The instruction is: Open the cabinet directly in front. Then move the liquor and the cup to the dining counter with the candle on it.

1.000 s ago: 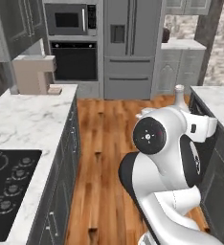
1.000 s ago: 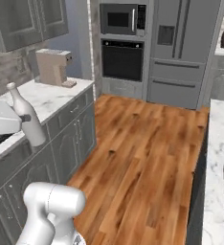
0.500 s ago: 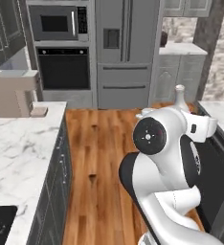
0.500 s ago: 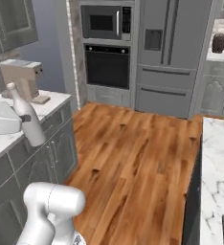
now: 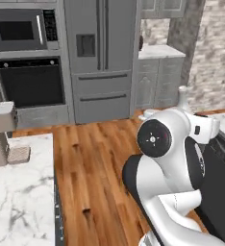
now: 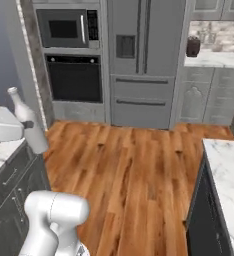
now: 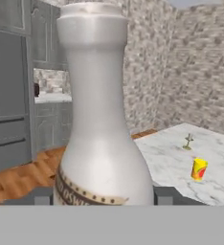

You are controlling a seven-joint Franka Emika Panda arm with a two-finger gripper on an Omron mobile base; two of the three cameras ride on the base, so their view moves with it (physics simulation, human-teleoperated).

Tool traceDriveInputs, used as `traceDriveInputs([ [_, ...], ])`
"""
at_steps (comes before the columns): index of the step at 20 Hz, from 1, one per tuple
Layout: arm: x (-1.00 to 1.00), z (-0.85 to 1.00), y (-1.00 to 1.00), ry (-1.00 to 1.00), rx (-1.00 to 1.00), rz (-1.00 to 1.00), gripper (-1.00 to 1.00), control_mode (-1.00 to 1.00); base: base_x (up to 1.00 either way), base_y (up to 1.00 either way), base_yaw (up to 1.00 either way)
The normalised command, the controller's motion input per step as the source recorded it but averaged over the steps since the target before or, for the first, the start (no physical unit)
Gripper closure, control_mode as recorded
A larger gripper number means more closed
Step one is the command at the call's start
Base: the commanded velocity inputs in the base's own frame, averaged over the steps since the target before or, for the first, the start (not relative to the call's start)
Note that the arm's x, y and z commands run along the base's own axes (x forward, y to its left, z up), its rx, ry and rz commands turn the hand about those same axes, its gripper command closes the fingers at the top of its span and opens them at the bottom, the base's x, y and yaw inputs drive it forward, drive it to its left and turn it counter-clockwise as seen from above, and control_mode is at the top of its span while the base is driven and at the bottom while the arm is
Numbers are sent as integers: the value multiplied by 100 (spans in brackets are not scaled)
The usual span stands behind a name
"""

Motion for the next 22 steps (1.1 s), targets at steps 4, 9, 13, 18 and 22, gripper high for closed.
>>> traceDriveInputs([
  [4, 0, 0, 0, 0, 0, 0, 100, 100, 97, 44, -61],
  [9, 0, 0, 0, 0, 0, 0, 100, 100, 76, 11, -70],
  [13, 0, 0, 0, 0, 0, 0, 100, 100, 58, 0, -74],
  [18, 0, 0, 0, 0, 0, 0, 100, 100, 56, 0, -77],
  [22, 0, 0, 0, 0, 0, 0, 100, 100, 53, 0, -79],
])
